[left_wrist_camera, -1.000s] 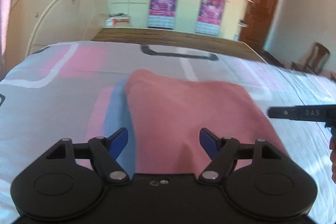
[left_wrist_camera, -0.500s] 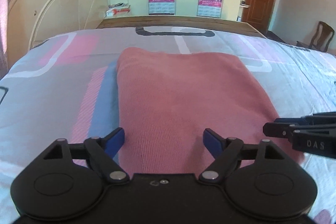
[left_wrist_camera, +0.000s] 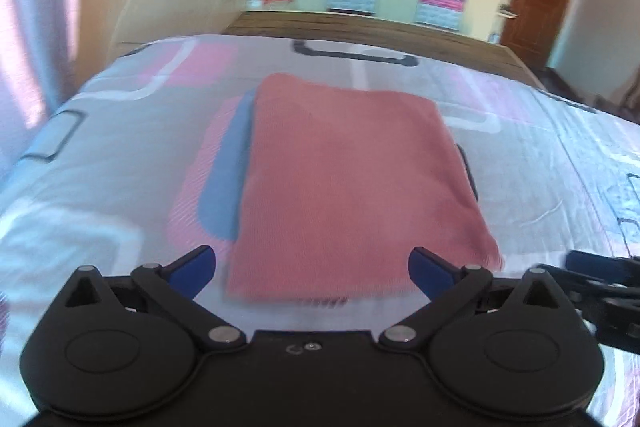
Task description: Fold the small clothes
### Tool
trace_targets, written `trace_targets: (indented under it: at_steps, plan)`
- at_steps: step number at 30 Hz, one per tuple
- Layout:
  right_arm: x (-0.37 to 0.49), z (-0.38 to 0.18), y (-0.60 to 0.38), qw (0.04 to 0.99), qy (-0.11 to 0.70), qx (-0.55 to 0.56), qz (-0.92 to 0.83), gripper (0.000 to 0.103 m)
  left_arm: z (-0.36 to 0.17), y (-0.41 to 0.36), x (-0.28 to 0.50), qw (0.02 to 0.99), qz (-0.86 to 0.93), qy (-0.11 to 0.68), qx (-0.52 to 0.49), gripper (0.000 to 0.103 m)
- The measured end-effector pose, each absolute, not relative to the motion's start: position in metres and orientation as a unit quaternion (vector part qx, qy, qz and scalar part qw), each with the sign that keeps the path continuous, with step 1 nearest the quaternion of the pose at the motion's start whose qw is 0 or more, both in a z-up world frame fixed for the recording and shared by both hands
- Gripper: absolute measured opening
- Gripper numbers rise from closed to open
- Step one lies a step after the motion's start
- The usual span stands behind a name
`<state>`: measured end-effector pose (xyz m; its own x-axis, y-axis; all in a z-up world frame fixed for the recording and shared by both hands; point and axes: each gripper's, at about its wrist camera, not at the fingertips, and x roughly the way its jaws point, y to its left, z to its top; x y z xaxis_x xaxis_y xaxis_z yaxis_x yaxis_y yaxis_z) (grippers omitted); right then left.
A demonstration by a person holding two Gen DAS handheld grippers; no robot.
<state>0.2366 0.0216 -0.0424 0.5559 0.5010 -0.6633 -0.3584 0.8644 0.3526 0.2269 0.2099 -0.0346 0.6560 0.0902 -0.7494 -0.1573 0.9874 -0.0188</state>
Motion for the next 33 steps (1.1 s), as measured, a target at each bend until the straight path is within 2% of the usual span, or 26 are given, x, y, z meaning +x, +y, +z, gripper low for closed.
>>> trace_targets:
  at_steps: [5, 9, 17, 33]
  plan:
    - [0.185, -0.015, -0.006, 0.883, 0.382, 0.087, 0.259, 0.081, -0.013, 0.192, 0.173, 0.921, 0.087, 0.38, -0.031, 0.103]
    - [0.144, 0.004, -0.019, 0.884, 0.369, 0.073, 0.278, 0.087, 0.004, 0.171, 0.133, 0.928, 0.092, 0.362, -0.014, 0.103]
    - [0.081, 0.041, -0.038, 0.901, 0.328, 0.062, 0.278, 0.1, 0.036, 0.15, 0.074, 0.929, 0.112, 0.349, -0.05, 0.102]
    - [0.021, 0.075, -0.043, 0.934, 0.269, 0.044, 0.23, 0.102, 0.06, 0.138, 0.01, 0.927, 0.147, 0.344, -0.02, 0.102]
